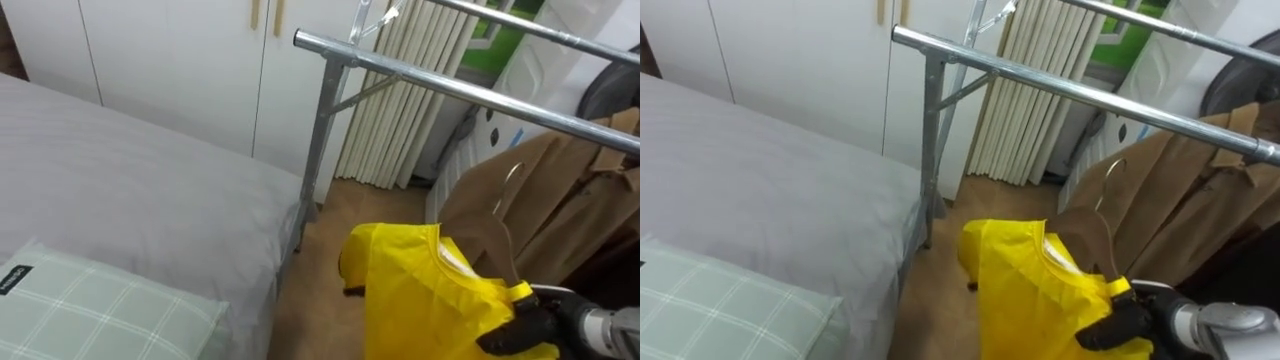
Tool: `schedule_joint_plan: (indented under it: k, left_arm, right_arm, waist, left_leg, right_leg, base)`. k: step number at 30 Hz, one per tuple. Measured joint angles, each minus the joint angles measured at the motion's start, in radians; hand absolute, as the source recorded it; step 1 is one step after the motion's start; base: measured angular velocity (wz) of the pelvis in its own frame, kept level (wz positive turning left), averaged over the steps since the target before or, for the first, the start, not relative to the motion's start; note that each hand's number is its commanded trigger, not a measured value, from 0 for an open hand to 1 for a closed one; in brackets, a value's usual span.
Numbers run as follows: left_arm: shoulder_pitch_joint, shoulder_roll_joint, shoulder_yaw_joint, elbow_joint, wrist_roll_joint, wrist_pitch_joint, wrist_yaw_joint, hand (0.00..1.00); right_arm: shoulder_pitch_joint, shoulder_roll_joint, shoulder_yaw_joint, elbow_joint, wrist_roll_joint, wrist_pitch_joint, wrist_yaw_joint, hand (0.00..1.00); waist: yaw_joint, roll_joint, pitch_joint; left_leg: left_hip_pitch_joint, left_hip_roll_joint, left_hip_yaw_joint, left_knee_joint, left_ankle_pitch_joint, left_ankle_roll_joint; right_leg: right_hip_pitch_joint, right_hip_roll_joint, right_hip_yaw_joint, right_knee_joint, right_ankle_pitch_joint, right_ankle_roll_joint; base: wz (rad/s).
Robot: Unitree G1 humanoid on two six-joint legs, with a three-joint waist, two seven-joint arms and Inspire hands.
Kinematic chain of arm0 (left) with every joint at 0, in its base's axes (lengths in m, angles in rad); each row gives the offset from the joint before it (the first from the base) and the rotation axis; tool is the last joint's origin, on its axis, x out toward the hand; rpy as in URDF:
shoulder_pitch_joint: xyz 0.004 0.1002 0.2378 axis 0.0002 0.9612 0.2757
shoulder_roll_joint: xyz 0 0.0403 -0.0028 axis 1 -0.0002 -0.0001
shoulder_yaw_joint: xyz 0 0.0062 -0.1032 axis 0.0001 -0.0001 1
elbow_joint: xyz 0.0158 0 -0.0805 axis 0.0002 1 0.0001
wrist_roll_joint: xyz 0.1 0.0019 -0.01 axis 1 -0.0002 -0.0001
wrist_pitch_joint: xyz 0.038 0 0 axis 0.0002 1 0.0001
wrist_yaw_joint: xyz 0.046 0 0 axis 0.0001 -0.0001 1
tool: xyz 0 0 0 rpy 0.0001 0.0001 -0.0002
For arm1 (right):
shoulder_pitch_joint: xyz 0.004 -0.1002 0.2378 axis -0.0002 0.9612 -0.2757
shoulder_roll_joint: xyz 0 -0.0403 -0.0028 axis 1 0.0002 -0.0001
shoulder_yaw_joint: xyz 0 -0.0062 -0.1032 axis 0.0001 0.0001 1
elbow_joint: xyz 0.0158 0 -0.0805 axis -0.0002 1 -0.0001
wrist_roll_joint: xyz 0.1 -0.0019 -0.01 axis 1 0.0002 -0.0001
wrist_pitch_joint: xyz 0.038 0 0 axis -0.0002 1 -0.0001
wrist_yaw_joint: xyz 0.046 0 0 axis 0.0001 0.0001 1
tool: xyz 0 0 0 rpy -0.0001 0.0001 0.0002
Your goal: Hang clothes
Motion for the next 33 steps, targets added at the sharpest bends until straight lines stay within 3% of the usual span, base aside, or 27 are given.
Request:
schedule_joint_plan:
  k: [7,13,17,23,27,33]
  left_arm:
    - [-0.001,0.0,-0.003,-0.028,0.017,0.001,-0.006,0.0]
    - [0.012,0.004,-0.002,-0.043,0.019,0.0,-0.008,0.0]
    - [0.029,0.005,-0.005,-0.073,0.02,-0.004,-0.005,0.0]
    - [0.041,0.008,-0.002,-0.072,0.021,-0.015,0.015,0.0]
    - [0.052,0.009,-0.002,-0.072,0.017,-0.025,0.024,0.0]
    - [0.053,0.009,-0.002,-0.073,0.013,-0.031,0.024,0.0]
  right_arm:
    - [0.0,0.0,0.021,0.018,-0.005,0.0,-0.037,1.0]
    - [0.0,-0.001,0.023,-0.059,-0.183,-0.001,-0.105,1.0]
    - [0.0,-0.005,0.026,-0.203,-0.29,-0.004,-0.151,1.0]
    - [-0.001,-0.04,0.026,-0.339,-0.326,-0.038,-0.242,1.0]
    - [-0.001,-0.043,0.026,-0.377,-0.32,-0.073,-0.305,1.0]
    - [-0.002,-0.043,0.026,-0.381,-0.315,-0.089,-0.338,1.0]
  waist:
    - [0.008,-0.006,0.0027]
    - [0.003,-0.007,0.002]
    - [-0.003,-0.009,0.0009]
    - [-0.007,-0.022,-0.0095]
    - [-0.011,-0.022,-0.009]
    - [-0.01,-0.015,-0.0058]
  left_leg:
    - [0.0,0.0,0.002,0.003,0.0,0.0]
    - [-0.006,0.0,0.001,0.005,0.0,0.0]
    - [-0.011,0.0,0.016,0.004,0.0,0.0]
    - [-0.013,0.001,0.022,0.006,0.0,0.0]
    - [-0.018,-0.001,0.021,0.013,0.0,0.0]
    - [-0.03,-0.001,0.013,0.021,-0.002,-0.001]
  right_leg:
    - [0.0,0.001,0.003,0.001,0.0,0.0]
    - [-0.007,0.0,0.003,0.005,0.0,0.0]
    - [-0.025,0.001,0.016,0.019,0.0,0.0]
    - [-0.03,0.001,0.02,0.025,0.001,-0.001]
    - [-0.033,-0.002,0.018,0.03,0.001,-0.001]
    - [-0.037,-0.004,0.007,0.032,0.001,-0.001]
  base:
    - [0.0]
    - [-0.01]
    - [-0.11]
    - [-0.02]
    - [0.02]
    - [0.05]
